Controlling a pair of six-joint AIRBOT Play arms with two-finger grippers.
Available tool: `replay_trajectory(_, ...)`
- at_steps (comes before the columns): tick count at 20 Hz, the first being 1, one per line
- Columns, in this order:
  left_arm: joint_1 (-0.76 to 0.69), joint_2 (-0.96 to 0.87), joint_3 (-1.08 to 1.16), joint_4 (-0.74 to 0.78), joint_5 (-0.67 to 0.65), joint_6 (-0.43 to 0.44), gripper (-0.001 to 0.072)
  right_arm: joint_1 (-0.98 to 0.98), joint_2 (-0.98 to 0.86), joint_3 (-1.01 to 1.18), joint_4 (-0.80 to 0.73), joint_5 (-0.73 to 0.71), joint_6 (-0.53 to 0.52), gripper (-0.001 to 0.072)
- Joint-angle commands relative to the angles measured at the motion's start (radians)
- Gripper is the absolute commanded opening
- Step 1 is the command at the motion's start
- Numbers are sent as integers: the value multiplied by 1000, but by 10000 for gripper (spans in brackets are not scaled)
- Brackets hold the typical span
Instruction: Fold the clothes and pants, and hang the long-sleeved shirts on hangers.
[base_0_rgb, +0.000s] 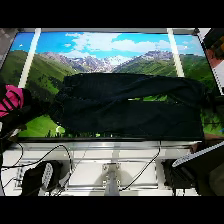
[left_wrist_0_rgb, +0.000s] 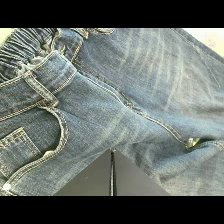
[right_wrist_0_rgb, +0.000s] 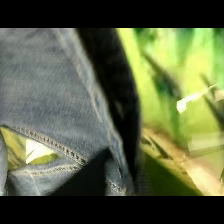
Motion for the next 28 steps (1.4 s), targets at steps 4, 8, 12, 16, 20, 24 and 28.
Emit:
replay_trajectory(4, -1, 0, 0, 0, 0, 0, 22, -6, 12, 142, -9, -5, 92, 12)
replay_trajectory(8, -1, 0, 0, 0, 0, 0, 22, -10, 19, 264, -27, -50, 126, 12)
replay_trajectory(12, -1, 0, 0, 0, 0, -1, 22, -10, 22, 264, -122, -56, 127, 12)
replay_trajectory(16, -1, 0, 0, 0, 1, -3, 22, -12, 23, 243, -186, -72, 135, 21)
replay_trajectory(20, 0, -1, 0, 3, 6, -3, 26, -7, 24, 214, -163, -78, 136, 562)
replay_trajectory(24, 0, -41, 0, 58, 16, -3, 22, -7, 49, 214, -8, -13, 58, 59)
replay_trajectory(28, 11, -124, -16, 278, -5, -103, 22, 0, 73, 213, 309, 14, -29, 11)
